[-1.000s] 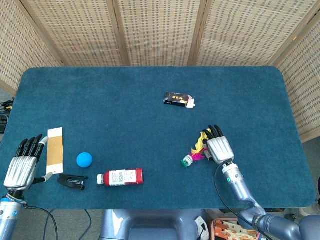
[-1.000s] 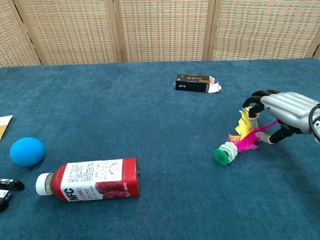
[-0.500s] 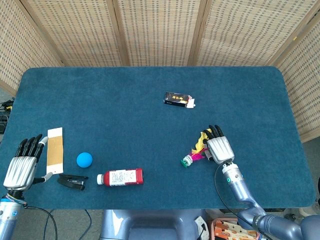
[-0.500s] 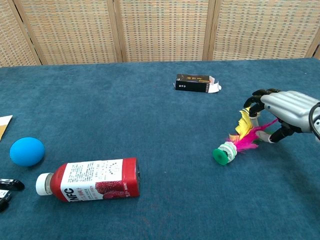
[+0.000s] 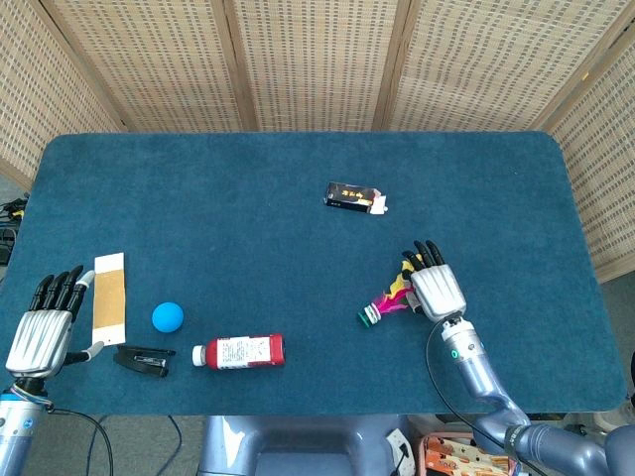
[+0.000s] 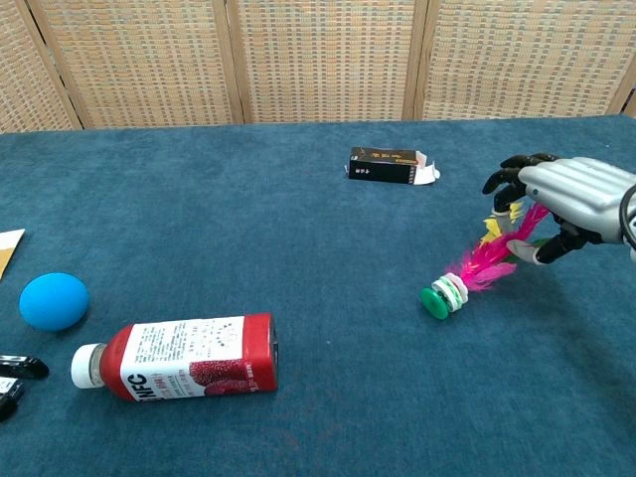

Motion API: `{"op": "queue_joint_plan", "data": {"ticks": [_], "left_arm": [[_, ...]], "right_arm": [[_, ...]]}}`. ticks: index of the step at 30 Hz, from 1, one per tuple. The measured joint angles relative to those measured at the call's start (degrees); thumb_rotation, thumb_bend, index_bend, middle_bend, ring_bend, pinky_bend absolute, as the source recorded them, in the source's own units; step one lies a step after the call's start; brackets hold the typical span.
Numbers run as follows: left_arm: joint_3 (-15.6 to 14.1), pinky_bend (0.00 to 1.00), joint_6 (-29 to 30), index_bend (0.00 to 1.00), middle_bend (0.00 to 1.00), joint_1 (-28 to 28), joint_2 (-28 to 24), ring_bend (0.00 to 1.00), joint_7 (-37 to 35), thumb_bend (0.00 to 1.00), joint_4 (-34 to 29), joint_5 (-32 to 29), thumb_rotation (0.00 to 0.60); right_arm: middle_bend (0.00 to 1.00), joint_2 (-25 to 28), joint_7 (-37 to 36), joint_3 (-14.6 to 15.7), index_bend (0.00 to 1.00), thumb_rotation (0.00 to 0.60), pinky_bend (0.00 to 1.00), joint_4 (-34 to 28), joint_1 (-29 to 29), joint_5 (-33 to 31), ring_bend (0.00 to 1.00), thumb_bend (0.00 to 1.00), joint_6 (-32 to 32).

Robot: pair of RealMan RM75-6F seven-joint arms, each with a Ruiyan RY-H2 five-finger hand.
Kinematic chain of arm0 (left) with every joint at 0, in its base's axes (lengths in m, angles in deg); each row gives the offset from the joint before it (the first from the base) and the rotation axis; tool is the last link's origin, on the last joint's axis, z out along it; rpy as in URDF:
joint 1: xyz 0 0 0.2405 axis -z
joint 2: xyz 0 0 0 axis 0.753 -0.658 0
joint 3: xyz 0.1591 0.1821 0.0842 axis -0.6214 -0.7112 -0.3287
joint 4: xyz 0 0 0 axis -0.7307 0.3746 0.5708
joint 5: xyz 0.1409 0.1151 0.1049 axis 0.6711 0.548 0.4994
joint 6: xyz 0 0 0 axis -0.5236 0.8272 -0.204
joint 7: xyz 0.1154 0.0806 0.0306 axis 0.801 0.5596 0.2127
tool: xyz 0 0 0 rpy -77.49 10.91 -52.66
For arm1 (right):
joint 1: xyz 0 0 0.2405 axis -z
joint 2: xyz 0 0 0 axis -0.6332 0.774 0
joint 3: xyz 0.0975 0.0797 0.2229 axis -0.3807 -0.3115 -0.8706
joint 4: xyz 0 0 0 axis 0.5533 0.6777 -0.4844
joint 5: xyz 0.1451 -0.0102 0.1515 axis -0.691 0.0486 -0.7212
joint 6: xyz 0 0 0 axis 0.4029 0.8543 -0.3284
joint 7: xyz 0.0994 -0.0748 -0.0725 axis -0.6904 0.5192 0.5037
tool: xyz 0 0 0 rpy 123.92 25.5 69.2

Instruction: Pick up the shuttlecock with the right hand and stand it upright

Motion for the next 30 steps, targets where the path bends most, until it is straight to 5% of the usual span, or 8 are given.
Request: {"op": "queue_joint_plan", "data": {"ticks": [20,30], "left_arm": [[0.1,0.0,0.3,0.0,0.0,-0.2,-0.4,0.0,-0.7,0.08,-0.3,0.1,0.6],[0.1,0.0,0.4,0.0,0.0,-0.2,-0.4,0.0,-0.6,0.08,-0.3,0.1,0.6]], "right_arm": [[0.18,7.6,9.4,-3.4,0.6,0.6,0.0,-8.6,-1.2,-1.1,0.0,0.43,3.5],[0.18,8.1,10.6,-3.6,0.6,0.6,0.0,-8.2,-1.5,-2.6,0.0,0.43,3.6]]}}
